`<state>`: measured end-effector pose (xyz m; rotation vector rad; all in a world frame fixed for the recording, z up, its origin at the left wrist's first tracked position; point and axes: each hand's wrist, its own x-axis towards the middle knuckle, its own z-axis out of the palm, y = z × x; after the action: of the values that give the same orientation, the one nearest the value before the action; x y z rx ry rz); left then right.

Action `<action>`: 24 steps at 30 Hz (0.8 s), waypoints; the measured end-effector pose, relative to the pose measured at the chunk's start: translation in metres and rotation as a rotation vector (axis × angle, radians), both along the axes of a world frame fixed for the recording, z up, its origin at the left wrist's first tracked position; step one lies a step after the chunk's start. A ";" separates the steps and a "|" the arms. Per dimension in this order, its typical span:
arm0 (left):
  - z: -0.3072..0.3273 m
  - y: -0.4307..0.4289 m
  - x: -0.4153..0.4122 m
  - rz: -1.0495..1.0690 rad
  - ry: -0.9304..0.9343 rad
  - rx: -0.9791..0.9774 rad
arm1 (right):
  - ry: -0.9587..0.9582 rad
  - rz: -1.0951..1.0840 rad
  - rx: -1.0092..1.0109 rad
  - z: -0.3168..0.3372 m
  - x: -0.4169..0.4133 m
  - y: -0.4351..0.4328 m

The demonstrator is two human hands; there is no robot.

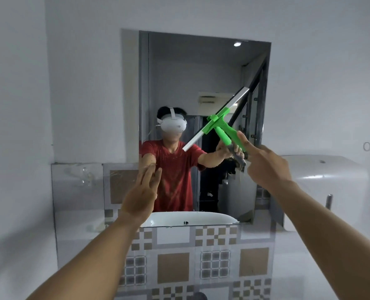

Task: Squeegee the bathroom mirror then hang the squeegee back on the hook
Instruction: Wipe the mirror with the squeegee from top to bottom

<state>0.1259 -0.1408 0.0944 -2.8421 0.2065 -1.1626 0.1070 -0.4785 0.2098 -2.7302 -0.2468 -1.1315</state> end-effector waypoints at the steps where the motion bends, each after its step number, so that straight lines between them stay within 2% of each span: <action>1: 0.000 0.001 0.002 0.009 -0.006 0.009 | 0.010 0.003 0.025 -0.003 0.000 0.000; 6: -0.008 0.010 0.018 0.045 -0.014 0.162 | 0.074 0.038 0.201 -0.025 -0.003 0.002; 9: -0.004 0.000 0.008 0.055 -0.040 0.046 | 0.125 0.072 0.316 -0.044 -0.008 0.013; 13: -0.009 -0.002 0.003 0.055 -0.099 0.043 | 0.199 0.176 0.473 -0.070 -0.009 0.044; 17: -0.032 0.002 0.009 0.028 -0.050 0.074 | 0.292 0.308 0.703 -0.085 -0.017 0.081; 21: -0.037 0.000 0.007 -0.013 -0.034 -0.026 | 0.322 0.375 0.904 -0.096 -0.028 0.122; 24: -0.037 -0.001 0.006 -0.030 -0.057 -0.015 | 0.338 0.444 1.011 -0.099 -0.032 0.145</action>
<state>0.1319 -0.1422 0.0574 -2.8234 0.2392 -1.2547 0.0751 -0.3338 0.1111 -1.7812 -0.1535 -0.4472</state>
